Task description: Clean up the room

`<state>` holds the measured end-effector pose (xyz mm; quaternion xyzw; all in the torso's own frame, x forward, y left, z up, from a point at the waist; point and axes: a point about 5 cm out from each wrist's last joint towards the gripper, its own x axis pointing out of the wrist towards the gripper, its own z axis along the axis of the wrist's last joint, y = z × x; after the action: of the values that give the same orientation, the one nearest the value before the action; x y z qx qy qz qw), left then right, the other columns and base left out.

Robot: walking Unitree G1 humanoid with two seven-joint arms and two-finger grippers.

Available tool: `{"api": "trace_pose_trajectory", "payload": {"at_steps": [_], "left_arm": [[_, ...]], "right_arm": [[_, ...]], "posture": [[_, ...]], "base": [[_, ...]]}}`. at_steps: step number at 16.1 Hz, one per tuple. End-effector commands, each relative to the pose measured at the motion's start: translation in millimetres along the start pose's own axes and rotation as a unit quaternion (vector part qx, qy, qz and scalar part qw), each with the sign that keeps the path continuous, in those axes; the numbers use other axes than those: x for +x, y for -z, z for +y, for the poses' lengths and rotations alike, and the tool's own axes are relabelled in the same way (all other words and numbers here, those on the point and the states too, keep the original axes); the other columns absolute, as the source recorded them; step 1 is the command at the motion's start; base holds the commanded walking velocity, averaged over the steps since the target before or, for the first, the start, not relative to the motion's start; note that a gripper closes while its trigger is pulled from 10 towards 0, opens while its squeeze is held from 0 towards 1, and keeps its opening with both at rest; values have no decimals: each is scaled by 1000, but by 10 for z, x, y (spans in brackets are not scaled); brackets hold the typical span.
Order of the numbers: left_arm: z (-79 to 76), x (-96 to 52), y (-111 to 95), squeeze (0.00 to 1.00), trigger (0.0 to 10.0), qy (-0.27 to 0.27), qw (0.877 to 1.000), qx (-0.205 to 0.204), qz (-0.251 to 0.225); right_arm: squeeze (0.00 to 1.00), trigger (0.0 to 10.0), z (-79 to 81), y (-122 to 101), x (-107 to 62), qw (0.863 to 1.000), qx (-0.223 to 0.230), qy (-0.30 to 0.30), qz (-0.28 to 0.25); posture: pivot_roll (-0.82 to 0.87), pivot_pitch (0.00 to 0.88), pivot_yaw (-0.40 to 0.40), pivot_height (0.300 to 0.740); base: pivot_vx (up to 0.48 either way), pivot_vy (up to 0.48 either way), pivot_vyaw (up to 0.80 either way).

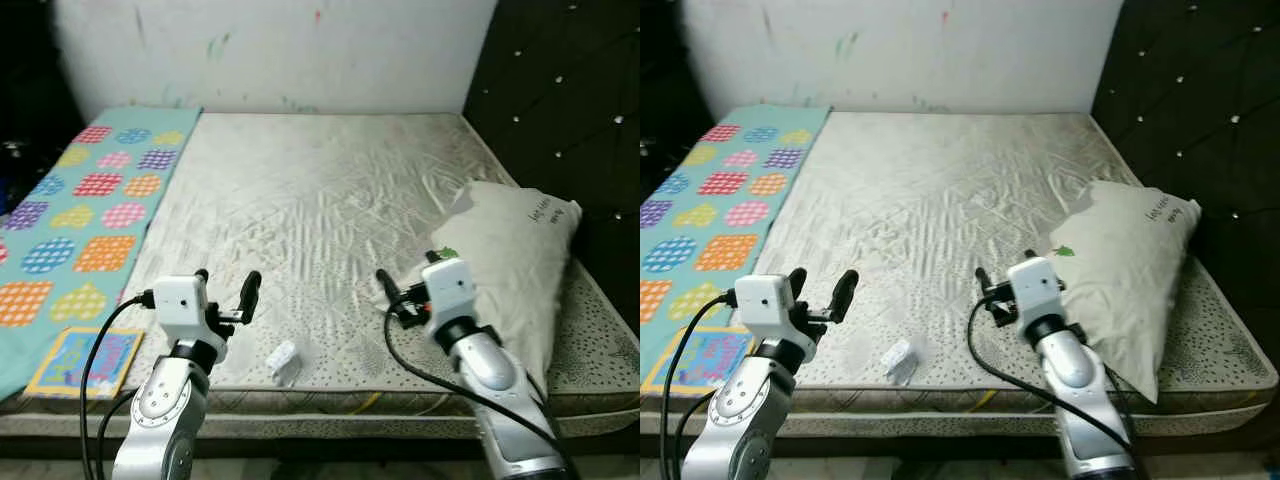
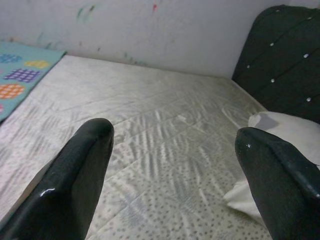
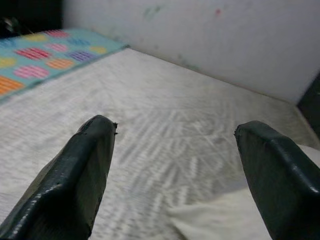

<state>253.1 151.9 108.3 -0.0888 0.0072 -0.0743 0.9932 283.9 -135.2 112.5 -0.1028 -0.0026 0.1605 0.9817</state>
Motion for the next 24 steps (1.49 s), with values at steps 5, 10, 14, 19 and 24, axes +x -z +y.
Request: {"api": "trace_pose_trajectory", "payload": {"at_steps": [5, 10, 14, 19, 24], "left_arm": [[19, 7, 4, 0, 10000, -3, 1000, -4, 8], [40, 6, 12, 0, 10000, -14, 1000, 6, 13], [83, -24, -4, 0, 10000, -38, 999, -6, 12], [86, -173, 60, 0, 10000, 12, 998, 45, 49], [42, -227, 68, 0, 10000, 13, 999, 40, 35]], "right_arm": [[0, 10000, 11, -10, -6, 1000, 1, -1, -5], [0, 10000, -16, -5, -2, 1000, -4, 6, -2], [0, 10000, -155, -18, -23, 997, 31, 73, 4], [0, 10000, -281, 27, -104, 994, -8, 104, 10], [0, 10000, -264, 50, -197, 995, 42, 91, 23]], "posture": [[-90, 0, -3, 740], [-91, 0, -5, 740], [-86, 0, -15, 740], [-83, 0, -24, 740], [-105, 0, -11, 740]], "base": [[0, 337, 0], [0, 480, 0], [0, 0, 0], [0, 0, 0], [0, 0, 0]]}}
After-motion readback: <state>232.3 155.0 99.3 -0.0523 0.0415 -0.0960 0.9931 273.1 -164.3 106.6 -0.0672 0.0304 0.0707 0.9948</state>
